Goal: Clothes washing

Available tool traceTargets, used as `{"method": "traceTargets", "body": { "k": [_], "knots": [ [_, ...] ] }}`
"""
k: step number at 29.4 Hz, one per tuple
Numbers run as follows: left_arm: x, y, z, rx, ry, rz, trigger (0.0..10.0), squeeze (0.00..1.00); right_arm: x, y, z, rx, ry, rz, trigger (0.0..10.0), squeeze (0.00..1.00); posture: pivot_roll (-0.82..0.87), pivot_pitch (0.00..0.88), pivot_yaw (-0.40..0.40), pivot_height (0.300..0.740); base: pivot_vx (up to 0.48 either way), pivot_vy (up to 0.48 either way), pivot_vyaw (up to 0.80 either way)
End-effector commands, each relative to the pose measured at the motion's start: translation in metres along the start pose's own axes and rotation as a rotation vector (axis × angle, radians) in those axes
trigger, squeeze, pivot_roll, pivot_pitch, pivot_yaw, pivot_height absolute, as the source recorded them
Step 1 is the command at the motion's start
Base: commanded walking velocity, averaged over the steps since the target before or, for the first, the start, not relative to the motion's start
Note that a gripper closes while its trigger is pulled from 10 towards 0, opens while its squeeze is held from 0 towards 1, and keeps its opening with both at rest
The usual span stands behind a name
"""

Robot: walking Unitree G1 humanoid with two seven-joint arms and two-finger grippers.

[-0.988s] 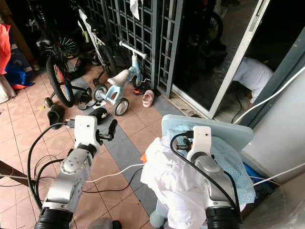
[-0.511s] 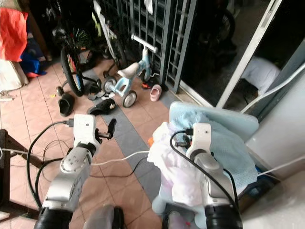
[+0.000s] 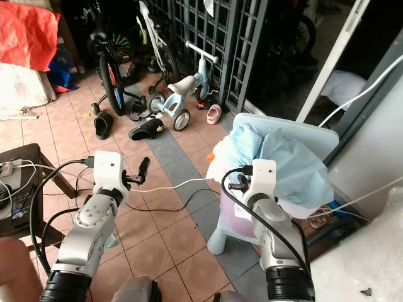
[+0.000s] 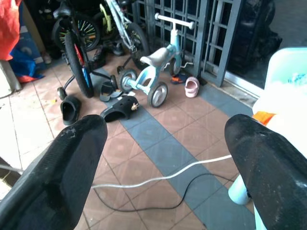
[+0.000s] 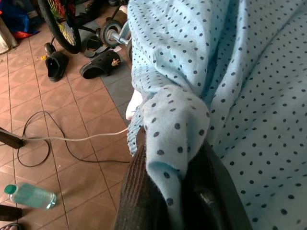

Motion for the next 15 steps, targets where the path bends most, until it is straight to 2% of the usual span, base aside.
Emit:
{"method": "traceTargets", "body": {
  "k": [1,2,4,15],
  "knots": [
    [0.001,-0.001,0.007,-0.019,-0.002,0.004,10.0,0.0,0.0,0.001,0.006,-0.02,-0.014,0.006,10.0,0.0,-0.05,0.0,0.012,0.74,-0.304,0.0,0.0],
    [0.001,-0.001,0.007,-0.019,-0.002,0.004,10.0,0.0,0.0,0.001,0.006,-0.022,-0.015,0.006,10.0,0.0,-0.05,0.0,0.012,0.74,-0.304,0.0,0.0],
    [0.002,-0.001,0.007,-0.02,-0.002,0.007,10.0,0.0,0.003,0.0,0.008,-0.034,-0.026,0.018,10.0,0.0,-0.05,0.0,0.012,0.74,-0.262,0.0,-0.8],
    [0.007,0.0,0.01,-0.039,0.017,0.033,10.0,0.0,0.023,0.0,0.022,-0.116,0.013,0.104,10.0,0.0,-0.05,0.0,0.012,0.74,0.0,0.0,-0.8]
  ]
}}
Point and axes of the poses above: a point about 5 cm out from each wrist's last joint towards the gripper, its own y axis pointing back from the gripper into the wrist, its own x axis along the axis of the wrist's last joint, z = x × y, the point moved 6 cm from there along -y, pointing out of the wrist towards the gripper, and after that the axes turned 6 degrees about y, right-handed, at the moved point
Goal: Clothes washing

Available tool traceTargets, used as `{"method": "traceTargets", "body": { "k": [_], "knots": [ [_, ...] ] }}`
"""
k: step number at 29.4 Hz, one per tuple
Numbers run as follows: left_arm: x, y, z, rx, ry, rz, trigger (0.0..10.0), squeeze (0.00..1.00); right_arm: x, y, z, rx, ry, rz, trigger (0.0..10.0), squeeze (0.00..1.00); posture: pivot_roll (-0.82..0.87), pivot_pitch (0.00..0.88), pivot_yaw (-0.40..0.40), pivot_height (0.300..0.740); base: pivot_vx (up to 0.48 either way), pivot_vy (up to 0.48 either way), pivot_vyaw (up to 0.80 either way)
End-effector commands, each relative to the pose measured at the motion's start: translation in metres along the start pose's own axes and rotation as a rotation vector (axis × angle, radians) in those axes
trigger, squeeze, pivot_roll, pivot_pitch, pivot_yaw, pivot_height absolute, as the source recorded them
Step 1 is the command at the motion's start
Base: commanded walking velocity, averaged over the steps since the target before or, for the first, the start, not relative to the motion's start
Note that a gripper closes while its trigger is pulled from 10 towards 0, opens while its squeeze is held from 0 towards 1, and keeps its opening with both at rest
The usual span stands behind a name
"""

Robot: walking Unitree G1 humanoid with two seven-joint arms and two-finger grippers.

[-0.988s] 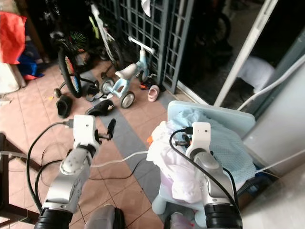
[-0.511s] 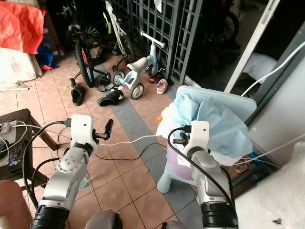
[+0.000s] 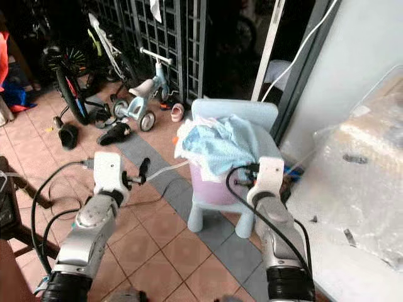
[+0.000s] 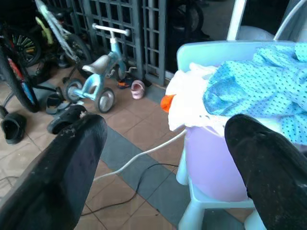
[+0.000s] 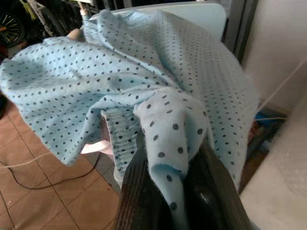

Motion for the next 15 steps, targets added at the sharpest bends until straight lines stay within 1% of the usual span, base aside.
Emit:
{"method": "traceTargets", "body": {
  "k": [1,15],
  "knots": [
    [0.0067,-0.002,0.0077,-0.032,-0.004,0.018,10.0,0.0,0.0024,0.0003,0.0097,-0.04,0.005,0.011,10.0,0.0,-0.05,0.0,0.012,0.74,0.0,0.0,-0.8],
    [0.0072,-0.0015,0.0115,-0.063,0.002,0.025,10.0,0.0,0.0079,-0.0022,0.0184,-0.097,0.027,0.044,10.0,0.0,-0.05,0.0,0.011,0.74,0.0,0.0,-0.8]
  ]
}}
Point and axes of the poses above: a point about 5 cm out from each wrist's last joint towards the gripper, its own y axis pointing back from the gripper into the wrist, its own x axis along the axis of the wrist's last joint, z = x × y, the point moved 6 cm from there along -y, pointing out of the wrist towards the gripper, and after that the axes turned 6 degrees about y, right-handed, at the moved point
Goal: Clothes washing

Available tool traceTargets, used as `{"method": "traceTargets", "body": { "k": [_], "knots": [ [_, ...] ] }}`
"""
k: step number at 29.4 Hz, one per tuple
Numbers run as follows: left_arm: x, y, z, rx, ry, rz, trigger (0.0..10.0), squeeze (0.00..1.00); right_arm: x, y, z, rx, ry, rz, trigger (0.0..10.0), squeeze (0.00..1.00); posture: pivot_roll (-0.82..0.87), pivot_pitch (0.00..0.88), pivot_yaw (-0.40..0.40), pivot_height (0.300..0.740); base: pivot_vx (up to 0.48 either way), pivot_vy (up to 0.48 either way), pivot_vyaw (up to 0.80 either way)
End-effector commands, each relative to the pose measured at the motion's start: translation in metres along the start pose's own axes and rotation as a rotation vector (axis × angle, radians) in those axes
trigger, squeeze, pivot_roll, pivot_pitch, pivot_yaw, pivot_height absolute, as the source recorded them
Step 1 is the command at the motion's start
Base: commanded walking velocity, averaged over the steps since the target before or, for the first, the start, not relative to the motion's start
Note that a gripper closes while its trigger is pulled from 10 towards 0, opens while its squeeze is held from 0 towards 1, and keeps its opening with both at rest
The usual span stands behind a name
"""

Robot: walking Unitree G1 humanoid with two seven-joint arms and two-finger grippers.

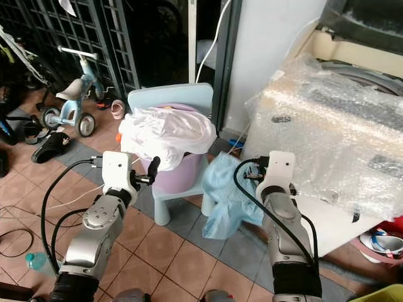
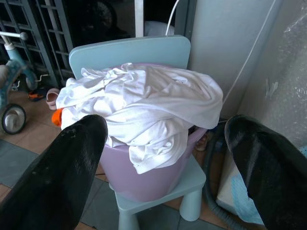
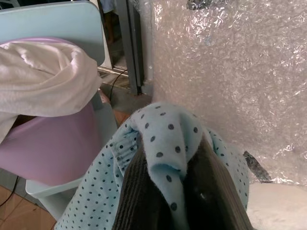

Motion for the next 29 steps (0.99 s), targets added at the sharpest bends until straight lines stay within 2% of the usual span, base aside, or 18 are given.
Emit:
{"method": "traceTargets", "body": {
  "k": [1,12,27,29],
  "knots": [
    [0.0023,0.0002,-0.0008,-0.002,-0.003,0.009,10.0,0.0,0.0101,-0.0024,-0.0001,-0.01,0.003,0.036,10.0,0.0,-0.05,0.0,0.012,0.74,0.0,0.0,-0.8],
    [0.0015,0.0005,-0.0035,0.001,-0.007,0.003,10.0,0.0,0.0093,-0.003,-0.0013,-0.016,0.004,0.04,10.0,0.0,-0.05,0.0,0.017,0.74,0.0,-0.266,-0.8],
    [-0.0015,-0.0006,-0.006,0.015,0.007,-0.014,10.0,0.0,0.0084,-0.0036,0.0011,-0.028,0.011,0.039,10.0,0.0,-0.05,0.0,0.017,0.74,0.0,0.0,-0.8],
    [0.0006,-0.0002,-0.0078,0.023,0.016,-0.001,10.0,0.0,0.0106,-0.0031,-0.0014,-0.007,-0.014,0.055,10.0,0.0,-0.05,0.0,0.018,0.74,0.0,0.0,-0.32]
  ]
}}
Point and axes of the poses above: a point about 5 cm out from each wrist's last joint towards the gripper, its own y axis pointing back from the gripper into the wrist, its own x axis along the axis of the wrist's last joint, z = x × y, the point moved 6 cm from there along -y, pointing out of the wrist towards the gripper, and after that the axes turned 6 degrees about y, right-handed, at the moved point
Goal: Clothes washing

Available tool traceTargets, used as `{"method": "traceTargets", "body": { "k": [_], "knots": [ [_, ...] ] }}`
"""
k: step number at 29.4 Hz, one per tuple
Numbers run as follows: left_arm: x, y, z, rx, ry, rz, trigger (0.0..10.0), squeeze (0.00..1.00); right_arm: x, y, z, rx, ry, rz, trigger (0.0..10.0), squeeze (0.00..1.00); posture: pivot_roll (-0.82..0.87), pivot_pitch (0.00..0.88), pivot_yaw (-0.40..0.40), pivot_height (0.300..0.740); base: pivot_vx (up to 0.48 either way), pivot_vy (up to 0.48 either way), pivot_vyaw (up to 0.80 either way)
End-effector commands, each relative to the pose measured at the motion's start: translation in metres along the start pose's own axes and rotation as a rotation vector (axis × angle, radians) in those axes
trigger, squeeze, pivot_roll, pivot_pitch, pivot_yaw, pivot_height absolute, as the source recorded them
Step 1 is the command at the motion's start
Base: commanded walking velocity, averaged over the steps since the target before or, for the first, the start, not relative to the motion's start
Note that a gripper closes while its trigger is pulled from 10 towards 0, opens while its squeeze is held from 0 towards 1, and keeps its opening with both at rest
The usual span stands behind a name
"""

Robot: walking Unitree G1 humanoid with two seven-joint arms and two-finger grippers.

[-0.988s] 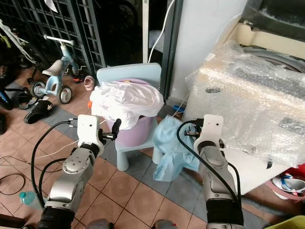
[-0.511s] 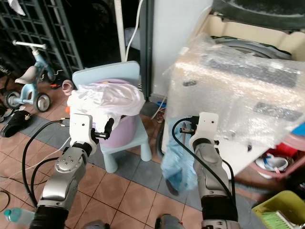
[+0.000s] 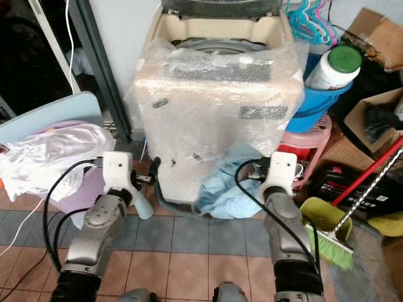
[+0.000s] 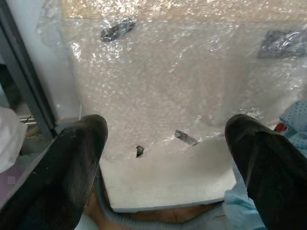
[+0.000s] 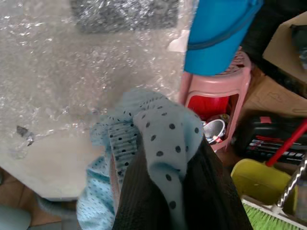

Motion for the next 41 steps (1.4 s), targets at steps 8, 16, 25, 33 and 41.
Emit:
{"method": "traceTargets", "body": {
  "k": [8,16,25,33,41],
  "knots": [
    [0.011,0.007,-0.035,0.187,-0.06,0.049,10.0,0.0,0.044,0.008,-0.054,0.258,-0.006,0.175,10.0,0.0,-0.05,0.0,0.021,0.74,0.0,0.0,0.0],
    [0.014,0.009,-0.05,0.227,-0.063,0.053,10.0,0.0,0.073,0.009,-0.065,0.319,0.059,0.288,10.0,0.0,-0.03,0.0,0.024,0.74,0.077,0.0,0.54],
    [0.025,0.008,-0.045,0.238,-0.056,0.07,10.0,0.0,0.104,0.003,-0.061,0.313,0.012,0.338,10.0,0.0,-0.04,0.061,0.0,0.74,0.306,0.0,0.27],
    [0.019,0.013,-0.046,0.243,-0.049,0.059,10.0,0.0,0.12,-0.003,-0.058,0.281,0.017,0.38,10.0,0.0,-0.04,0.047,0.005,0.74,0.308,0.0,0.0],
    [0.014,0.014,-0.054,0.253,-0.051,0.041,10.0,0.0,0.121,-0.002,-0.063,0.311,0.106,0.411,10.0,0.0,-0.04,0.0,0.015,0.74,0.385,0.0,0.0]
  ]
}}
Point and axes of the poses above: a point about 5 cm out from each wrist's last joint towards the gripper, its own y axis pointing back from the gripper into the wrist, its own x axis along the axis of the wrist's last joint, z = x × y, the point moved 6 cm from there along -y, pointing out of the wrist towards the gripper, and after that the axes turned 6 degrees about y, right-handed, at the moved point
